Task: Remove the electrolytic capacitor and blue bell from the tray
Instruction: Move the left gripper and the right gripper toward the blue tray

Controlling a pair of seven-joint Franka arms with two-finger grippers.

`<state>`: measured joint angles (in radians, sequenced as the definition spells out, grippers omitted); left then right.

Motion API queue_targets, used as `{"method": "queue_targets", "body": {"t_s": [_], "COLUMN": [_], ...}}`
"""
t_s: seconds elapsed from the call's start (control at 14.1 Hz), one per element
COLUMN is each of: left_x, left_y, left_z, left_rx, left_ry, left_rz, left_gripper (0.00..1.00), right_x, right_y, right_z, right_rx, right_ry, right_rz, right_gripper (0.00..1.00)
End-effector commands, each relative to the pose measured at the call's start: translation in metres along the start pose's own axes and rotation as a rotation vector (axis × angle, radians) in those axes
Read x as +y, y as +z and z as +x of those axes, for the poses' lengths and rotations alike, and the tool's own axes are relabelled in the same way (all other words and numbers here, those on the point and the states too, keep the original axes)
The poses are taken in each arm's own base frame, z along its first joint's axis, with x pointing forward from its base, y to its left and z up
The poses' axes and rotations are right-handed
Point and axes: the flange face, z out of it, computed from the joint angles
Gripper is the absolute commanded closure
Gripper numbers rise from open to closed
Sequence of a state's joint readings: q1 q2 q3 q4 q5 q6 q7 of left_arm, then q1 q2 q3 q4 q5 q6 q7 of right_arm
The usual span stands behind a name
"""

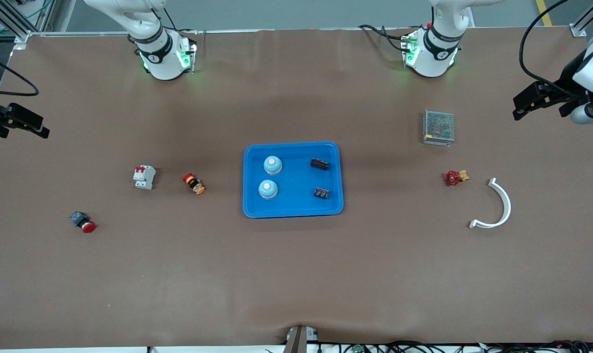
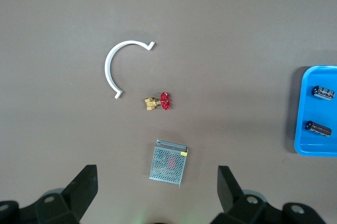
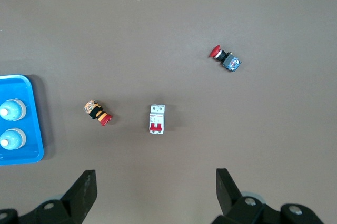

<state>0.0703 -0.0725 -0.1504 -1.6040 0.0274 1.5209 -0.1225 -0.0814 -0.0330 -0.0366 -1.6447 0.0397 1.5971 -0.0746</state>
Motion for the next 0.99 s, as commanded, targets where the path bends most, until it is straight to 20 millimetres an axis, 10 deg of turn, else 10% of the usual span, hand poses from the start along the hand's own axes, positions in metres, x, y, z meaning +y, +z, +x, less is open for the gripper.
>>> {"method": "queue_targets", "body": {"t_s": [0.0,0.92], "left_x": [-0.001,0.014], "left_y": [-0.005,0.010], "left_z": [0.002,0.008], "left_rx": [-0.002,-0.045], "left_ry": [0.006,0.023], "left_rz": [0.017,0.021], "left_gripper": [0.00,0.00], "right_x": [-0.001,-0.040], "right_y": [-0.007,-0.002], "right_z": [-0.001,0.003], "right_rx": [0.015,0.018], "right_ry": [0.008,-0.055], "right_rz": [0.000,0.013], "right_gripper": [0.00,0.00]}}
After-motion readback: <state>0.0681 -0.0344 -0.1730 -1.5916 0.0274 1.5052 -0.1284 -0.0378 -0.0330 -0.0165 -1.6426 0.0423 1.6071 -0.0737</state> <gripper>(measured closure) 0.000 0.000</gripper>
